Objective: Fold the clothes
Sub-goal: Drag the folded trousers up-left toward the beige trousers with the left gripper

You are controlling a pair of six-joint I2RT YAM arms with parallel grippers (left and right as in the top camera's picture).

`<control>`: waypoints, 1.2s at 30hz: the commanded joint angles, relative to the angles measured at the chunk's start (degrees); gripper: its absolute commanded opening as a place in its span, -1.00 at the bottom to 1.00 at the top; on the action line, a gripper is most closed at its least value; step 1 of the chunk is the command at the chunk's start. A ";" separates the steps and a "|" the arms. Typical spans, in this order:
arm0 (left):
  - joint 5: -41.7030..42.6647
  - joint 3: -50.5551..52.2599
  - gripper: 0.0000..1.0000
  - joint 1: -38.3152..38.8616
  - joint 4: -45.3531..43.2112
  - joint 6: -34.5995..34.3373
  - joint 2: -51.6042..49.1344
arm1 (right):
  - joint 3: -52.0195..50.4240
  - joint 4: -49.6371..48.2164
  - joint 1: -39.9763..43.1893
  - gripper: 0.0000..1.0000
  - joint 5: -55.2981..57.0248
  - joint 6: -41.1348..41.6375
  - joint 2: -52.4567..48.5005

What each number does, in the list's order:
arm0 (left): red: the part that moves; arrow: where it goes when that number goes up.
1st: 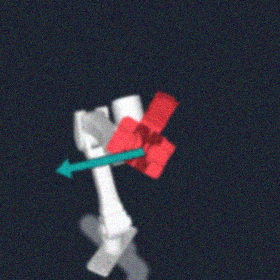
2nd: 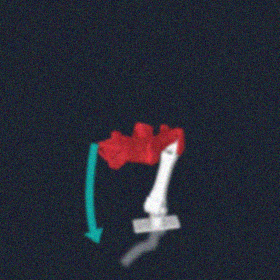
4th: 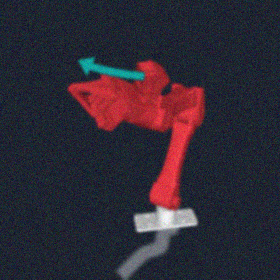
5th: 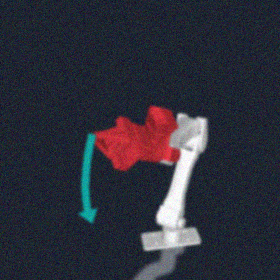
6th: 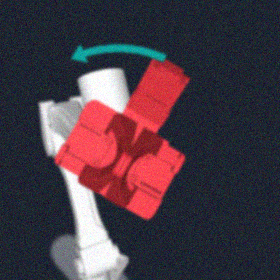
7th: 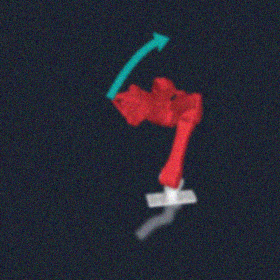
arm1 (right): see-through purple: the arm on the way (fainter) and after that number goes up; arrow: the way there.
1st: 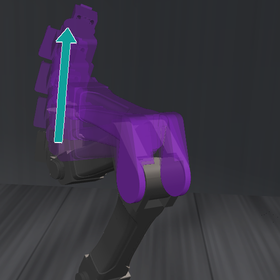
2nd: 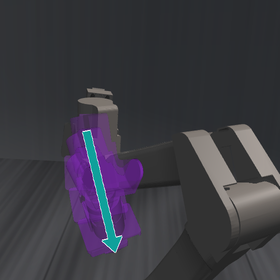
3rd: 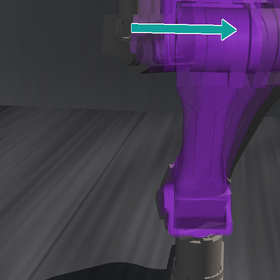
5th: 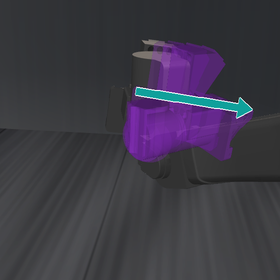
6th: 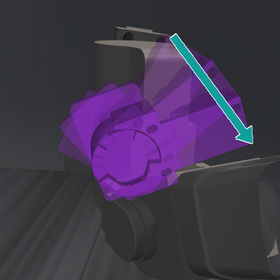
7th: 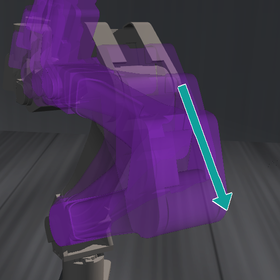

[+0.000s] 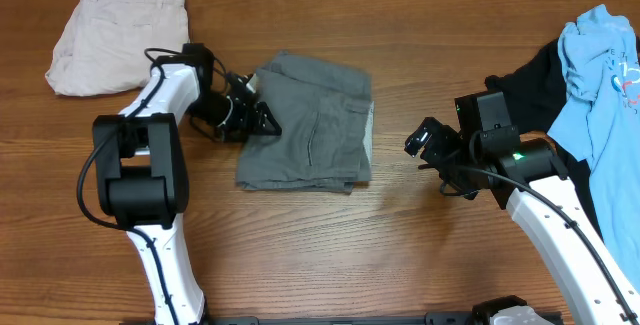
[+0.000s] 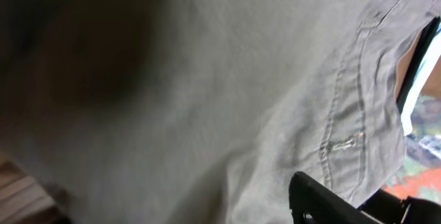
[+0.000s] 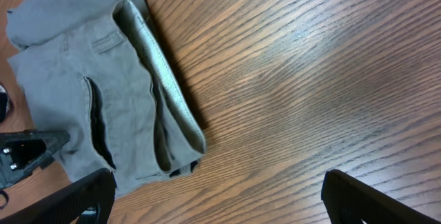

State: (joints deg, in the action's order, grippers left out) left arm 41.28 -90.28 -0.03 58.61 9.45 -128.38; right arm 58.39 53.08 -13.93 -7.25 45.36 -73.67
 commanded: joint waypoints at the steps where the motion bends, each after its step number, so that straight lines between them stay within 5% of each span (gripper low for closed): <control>1: -5.49 2.69 -0.40 2.03 -1.31 0.83 -4.70 | 0.92 -0.33 -0.31 1.00 -0.17 -0.20 -0.07; 4: -5.49 2.69 -0.89 2.10 -2.43 0.59 -4.70 | 0.94 -0.33 -0.31 1.00 -0.17 -0.20 -0.07; 5: -5.49 2.62 -0.92 2.10 -2.71 0.59 -4.70 | 0.92 -0.33 -0.31 1.00 -0.15 -0.20 -0.07; 36: -41.00 -37.38 -0.91 0.31 2.19 -2.21 -4.70 | 0.92 -0.33 -0.31 1.00 -0.15 -0.20 -0.07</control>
State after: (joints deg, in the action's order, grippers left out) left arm 6.11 -123.52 1.13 61.65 7.68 -132.79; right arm 58.39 53.10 -13.93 -7.29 45.36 -73.67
